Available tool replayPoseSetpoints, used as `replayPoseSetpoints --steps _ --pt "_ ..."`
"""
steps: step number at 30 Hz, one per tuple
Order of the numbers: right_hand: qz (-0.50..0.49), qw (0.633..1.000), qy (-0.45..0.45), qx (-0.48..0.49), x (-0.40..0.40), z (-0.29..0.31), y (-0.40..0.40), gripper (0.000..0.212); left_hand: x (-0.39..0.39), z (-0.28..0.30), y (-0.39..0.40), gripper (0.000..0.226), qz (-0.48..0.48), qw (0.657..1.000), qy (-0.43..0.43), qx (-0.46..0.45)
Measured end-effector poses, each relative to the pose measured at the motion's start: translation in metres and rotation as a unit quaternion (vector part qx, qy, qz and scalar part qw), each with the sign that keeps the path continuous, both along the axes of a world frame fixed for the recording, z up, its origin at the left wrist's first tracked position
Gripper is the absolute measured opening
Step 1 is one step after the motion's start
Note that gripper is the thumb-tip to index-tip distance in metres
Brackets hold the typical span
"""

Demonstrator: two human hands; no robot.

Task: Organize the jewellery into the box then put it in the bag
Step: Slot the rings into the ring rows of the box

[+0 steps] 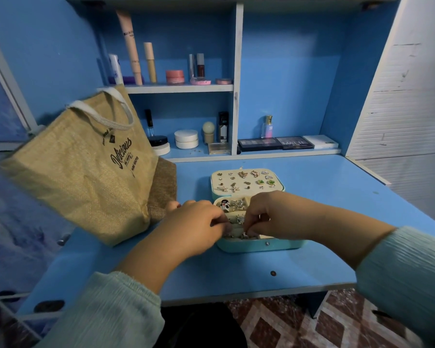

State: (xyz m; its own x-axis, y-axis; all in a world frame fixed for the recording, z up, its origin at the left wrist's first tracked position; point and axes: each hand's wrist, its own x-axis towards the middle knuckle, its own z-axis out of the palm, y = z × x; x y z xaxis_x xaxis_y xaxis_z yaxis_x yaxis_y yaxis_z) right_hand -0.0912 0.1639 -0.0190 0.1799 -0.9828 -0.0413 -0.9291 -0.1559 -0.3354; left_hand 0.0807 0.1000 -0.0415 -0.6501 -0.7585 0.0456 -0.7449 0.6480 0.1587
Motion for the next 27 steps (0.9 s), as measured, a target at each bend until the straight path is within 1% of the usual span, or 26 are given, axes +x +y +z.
replayPoseSetpoints --steps 2,4,7,9,10,12,14,15,17,20,22,24,27 --pt "-0.008 1.000 -0.008 -0.011 -0.003 -0.001 0.000 0.009 -0.001 -0.001 -0.002 0.021 0.008 1.000 0.022 0.016" --pt "-0.031 0.999 -0.023 -0.024 -0.008 -0.002 -0.002 0.010 -0.004 -0.002 -0.006 0.017 0.023 0.996 0.072 0.055" --pt "-0.101 0.993 -0.044 -0.040 -0.022 -0.001 -0.010 0.014 -0.009 -0.006 -0.017 0.011 0.062 0.973 0.179 0.132" --pt "-0.160 0.985 -0.041 -0.043 -0.033 0.001 -0.016 0.015 -0.014 -0.008 -0.029 0.007 0.098 0.958 0.220 0.158" --pt "-0.186 0.981 -0.044 -0.044 -0.039 0.001 -0.019 0.015 -0.018 -0.009 -0.035 0.013 0.114 0.950 0.237 0.171" --pt "-0.223 0.973 -0.054 -0.041 -0.049 0.000 -0.024 0.014 -0.024 -0.008 -0.047 0.032 0.140 0.935 0.260 0.197" --pt "-0.250 0.967 -0.042 -0.025 -0.057 -0.002 -0.031 0.025 -0.030 -0.006 -0.056 0.046 0.166 0.928 0.258 0.213" --pt "-0.266 0.963 -0.038 -0.014 -0.061 -0.004 -0.035 0.032 -0.034 -0.006 -0.059 0.049 0.178 0.927 0.247 0.217" --pt "-0.295 0.955 -0.036 0.006 -0.067 -0.008 -0.043 0.040 -0.040 -0.005 -0.064 0.047 0.193 0.931 0.219 0.217" --pt "-0.328 0.942 -0.061 0.031 -0.071 -0.014 -0.054 0.038 -0.049 -0.006 -0.070 0.034 0.195 0.933 0.204 0.222" --pt "-0.324 0.943 -0.055 0.051 -0.072 -0.017 -0.061 0.036 -0.054 -0.009 -0.075 0.032 0.198 0.932 0.198 0.230" --pt "-0.320 0.944 -0.057 0.052 -0.073 -0.020 -0.067 0.034 -0.057 -0.011 -0.078 0.032 0.206 0.932 0.192 0.227" --pt "-0.343 0.934 -0.094 0.044 -0.078 -0.024 -0.072 0.034 -0.060 -0.012 -0.080 0.032 0.213 0.930 0.198 0.228"
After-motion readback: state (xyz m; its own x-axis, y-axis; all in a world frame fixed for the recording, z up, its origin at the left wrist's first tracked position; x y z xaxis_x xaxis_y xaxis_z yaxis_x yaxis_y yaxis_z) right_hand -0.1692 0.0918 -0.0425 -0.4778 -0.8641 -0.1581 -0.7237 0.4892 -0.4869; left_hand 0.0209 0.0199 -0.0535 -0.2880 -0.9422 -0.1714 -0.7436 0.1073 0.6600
